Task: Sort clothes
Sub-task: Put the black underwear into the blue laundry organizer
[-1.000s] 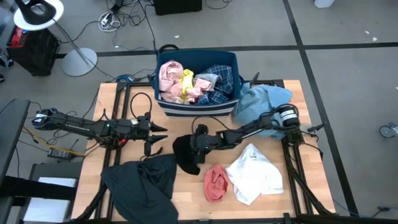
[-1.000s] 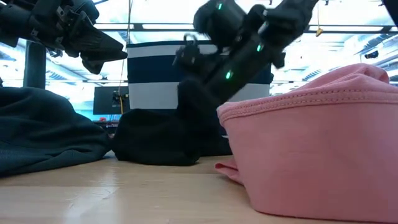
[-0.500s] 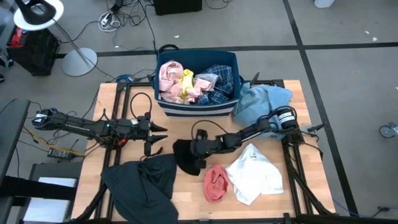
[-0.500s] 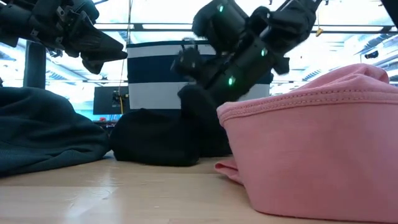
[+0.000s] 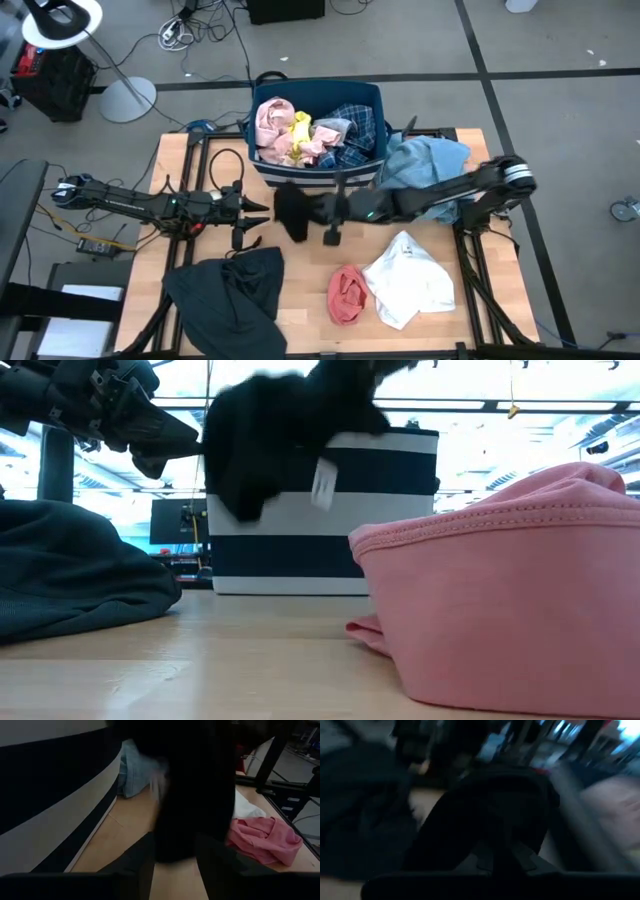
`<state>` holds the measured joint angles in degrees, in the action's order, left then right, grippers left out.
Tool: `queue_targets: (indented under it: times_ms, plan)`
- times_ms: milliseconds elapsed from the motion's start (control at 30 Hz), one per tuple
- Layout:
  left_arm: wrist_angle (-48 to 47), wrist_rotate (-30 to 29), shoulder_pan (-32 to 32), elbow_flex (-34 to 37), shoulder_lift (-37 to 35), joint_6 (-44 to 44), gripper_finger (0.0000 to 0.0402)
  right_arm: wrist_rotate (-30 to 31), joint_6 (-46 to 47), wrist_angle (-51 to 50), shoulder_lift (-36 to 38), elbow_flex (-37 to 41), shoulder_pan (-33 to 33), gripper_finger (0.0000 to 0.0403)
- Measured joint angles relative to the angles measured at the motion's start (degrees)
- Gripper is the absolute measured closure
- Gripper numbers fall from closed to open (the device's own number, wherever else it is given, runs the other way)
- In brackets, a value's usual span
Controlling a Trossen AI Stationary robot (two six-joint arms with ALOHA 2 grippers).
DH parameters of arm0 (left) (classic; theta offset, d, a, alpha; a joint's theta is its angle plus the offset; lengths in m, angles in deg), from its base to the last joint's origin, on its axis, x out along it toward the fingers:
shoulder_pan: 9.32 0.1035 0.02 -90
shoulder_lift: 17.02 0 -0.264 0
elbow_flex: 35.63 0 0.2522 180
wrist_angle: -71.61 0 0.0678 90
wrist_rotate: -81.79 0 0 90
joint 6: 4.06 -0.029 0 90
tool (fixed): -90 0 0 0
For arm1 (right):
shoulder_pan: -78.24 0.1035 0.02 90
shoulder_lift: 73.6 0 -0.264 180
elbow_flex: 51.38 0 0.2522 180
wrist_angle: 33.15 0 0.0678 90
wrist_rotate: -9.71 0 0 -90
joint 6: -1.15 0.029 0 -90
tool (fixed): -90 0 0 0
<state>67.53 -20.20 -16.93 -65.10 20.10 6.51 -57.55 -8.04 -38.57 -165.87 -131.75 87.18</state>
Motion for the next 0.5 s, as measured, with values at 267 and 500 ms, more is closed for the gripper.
queue_targets:
  times_ms: [267, 500]
  plan:
    - [0.0, 0.0, 0.0, 0.0, 0.0, -0.5, 0.0257, 3.2, -8.5, 3.3, 11.4, 0.0, -5.5, 0.039]
    - [0.3, 0.0, 0.0, 0.0, 0.0, -1.4, 0.0257, 3.2, -8.5, 6.5, 13.8, 0.0, -15.1, 0.0389]
